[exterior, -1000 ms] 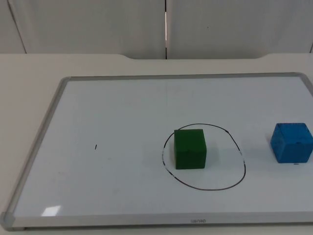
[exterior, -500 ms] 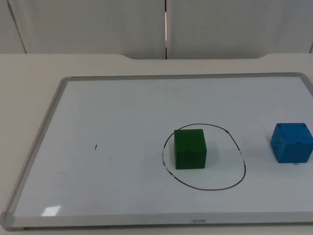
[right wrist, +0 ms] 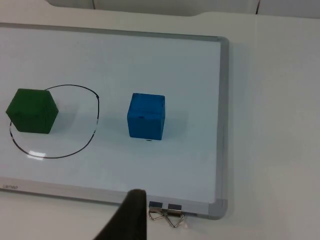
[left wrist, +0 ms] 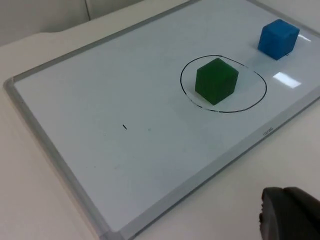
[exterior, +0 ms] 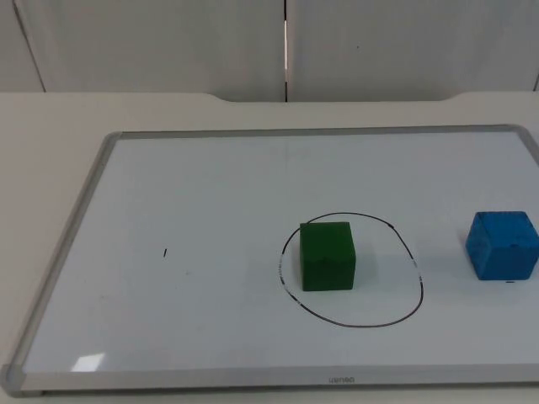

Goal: Push the two cubes into the marked area.

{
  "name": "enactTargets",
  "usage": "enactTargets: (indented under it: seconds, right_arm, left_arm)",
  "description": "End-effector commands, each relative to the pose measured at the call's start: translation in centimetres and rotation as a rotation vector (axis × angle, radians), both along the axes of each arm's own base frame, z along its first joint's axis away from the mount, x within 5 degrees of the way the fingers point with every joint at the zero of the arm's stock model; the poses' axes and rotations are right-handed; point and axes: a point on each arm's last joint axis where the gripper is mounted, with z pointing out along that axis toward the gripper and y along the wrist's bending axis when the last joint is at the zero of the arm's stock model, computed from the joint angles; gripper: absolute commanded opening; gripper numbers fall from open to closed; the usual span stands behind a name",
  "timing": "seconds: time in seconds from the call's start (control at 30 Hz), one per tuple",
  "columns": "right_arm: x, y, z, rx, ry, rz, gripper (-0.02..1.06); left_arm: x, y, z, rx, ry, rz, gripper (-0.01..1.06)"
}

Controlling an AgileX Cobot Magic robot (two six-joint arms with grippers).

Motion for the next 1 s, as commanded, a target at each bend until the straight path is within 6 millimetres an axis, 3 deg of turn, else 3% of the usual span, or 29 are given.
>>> enactTargets:
  seconds: [0.0, 0.4, 0.53, 0.57, 0.73, 0.97]
  right_arm:
    - [0.0, 0.0, 0.0, -0.002, -0.013, -0.007, 1.05]
    - [0.0, 0.0, 0.0, -0.002, -0.015, -0.006, 1.01]
    - [0.0, 0.0, 0.1, 0.012, -0.018, -0.013, 0.81]
    - [0.0, 0.0, 0.1, 0.012, -0.018, -0.013, 0.81]
    - [1.3, 0.1, 0.8, 0.007, 0.036, -0.012, 0.52]
    - [4.0, 0.5, 3.0, 0.001, 0.099, -0.010, 0.45]
  left_arm:
    - [0.0, 0.1, -0.2, 0.001, 0.006, 0.004, 0.00]
    - [0.0, 0.1, -0.2, 0.001, 0.006, 0.004, 0.00]
    - [0.0, 0.1, -0.2, 0.001, 0.006, 0.004, 0.00]
    - [0.0, 0.1, -0.2, 0.001, 0.006, 0.004, 0.00]
    - [0.0, 0.1, -0.2, 0.003, 0.005, 0.005, 0.00]
    - [0.0, 0.1, -0.2, 0.003, 0.005, 0.005, 0.00]
